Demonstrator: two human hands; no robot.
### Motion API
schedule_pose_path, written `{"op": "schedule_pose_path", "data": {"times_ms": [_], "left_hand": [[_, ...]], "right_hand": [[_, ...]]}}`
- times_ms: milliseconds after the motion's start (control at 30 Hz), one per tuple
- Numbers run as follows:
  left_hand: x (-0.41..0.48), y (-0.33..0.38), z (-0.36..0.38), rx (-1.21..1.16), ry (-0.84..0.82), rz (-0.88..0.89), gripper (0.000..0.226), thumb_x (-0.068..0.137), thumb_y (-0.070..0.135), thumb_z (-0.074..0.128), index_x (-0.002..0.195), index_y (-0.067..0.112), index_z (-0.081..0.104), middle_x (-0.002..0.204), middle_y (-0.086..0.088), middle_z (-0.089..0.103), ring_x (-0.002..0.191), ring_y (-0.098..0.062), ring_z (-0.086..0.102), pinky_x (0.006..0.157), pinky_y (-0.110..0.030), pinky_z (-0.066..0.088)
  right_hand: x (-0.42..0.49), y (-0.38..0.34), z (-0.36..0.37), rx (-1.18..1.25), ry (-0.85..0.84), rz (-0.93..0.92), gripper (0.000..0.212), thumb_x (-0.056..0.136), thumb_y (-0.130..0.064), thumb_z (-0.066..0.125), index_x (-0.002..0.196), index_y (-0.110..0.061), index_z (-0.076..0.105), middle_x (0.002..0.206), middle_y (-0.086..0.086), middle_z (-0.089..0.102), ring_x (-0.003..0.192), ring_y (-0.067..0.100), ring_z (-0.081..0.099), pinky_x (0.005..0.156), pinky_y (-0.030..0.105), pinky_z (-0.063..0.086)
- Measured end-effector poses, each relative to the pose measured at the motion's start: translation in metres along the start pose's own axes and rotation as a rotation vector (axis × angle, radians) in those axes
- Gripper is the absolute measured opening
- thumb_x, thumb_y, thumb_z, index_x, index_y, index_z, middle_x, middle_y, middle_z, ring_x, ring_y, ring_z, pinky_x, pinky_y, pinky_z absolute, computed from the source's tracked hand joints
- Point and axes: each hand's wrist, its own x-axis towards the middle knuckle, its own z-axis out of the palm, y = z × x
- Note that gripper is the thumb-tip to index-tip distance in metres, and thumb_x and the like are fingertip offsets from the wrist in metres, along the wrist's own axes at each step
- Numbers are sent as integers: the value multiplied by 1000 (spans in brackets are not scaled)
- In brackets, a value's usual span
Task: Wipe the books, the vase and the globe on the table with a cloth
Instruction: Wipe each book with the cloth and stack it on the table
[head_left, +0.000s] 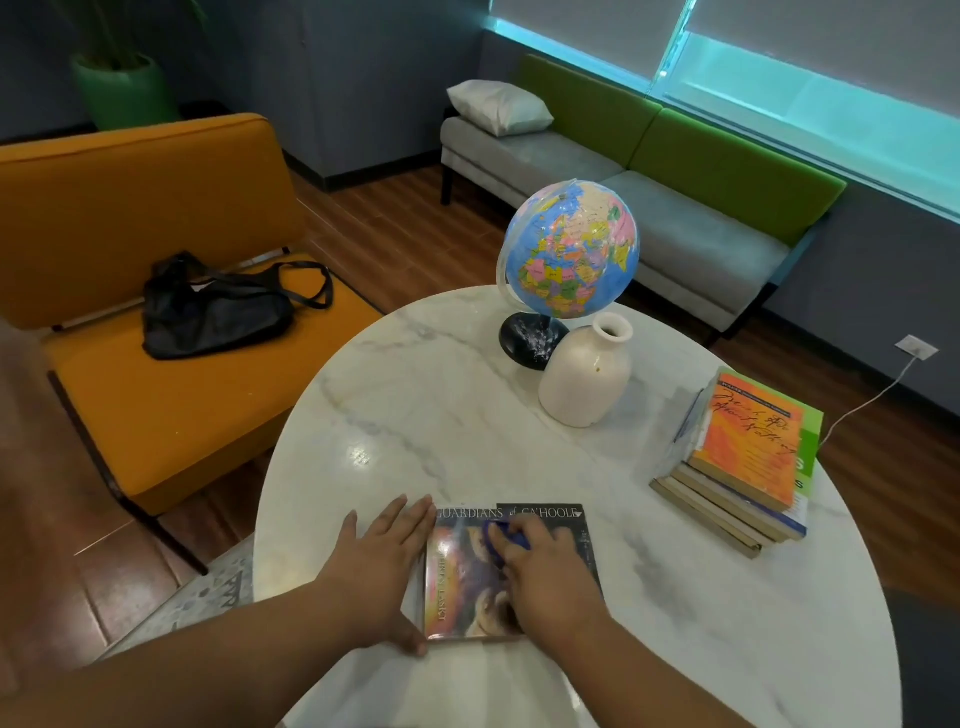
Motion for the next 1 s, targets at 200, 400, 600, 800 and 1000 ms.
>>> {"op": "schedule_pose_path", "data": {"times_ms": [200,400,600,800,1000], "left_hand": [[1,-2,-7,1,-33,4,134,63,74,67,150,22,-20,157,10,-27,145,-17,-23,115,-59,2],[3,-5,1,-95,26,4,126,65,82,56,152,26,-16,158,12,-22,146,-13,-21,116,-56,0],[4,4,2,-66,67,-73,125,68,75,62,153,22,-13,160,8,-18,146,-16,-20,116,-54,1],[3,3,5,-100,64,-128,127,66,79,60,152,21,-14,160,6,-18,146,-18,-20,116,-55,1],[1,4,6,-93,58,-149,126,67,80,57,152,21,-15,160,6,-19,146,-19,-22,116,-56,-1]], "right_hand": [[-26,-28,22,27,-34,-396,43,91,-36,41,134,-43,41,132,-15,44,106,26,52,71,33,55],[-53,34,19,29,55,-261,46,77,-41,53,121,-53,53,118,-26,47,82,8,56,65,11,47],[-53,34,11,-20,45,97,61,55,-27,80,114,-37,67,105,-13,53,73,12,51,45,17,46],[-46,28,9,-6,45,-15,61,76,-28,65,133,-43,48,124,-14,44,94,17,52,70,22,52],[-1,45,-9,-14,99,263,53,100,-20,36,151,-28,23,145,-2,25,114,22,36,91,26,43]]}}
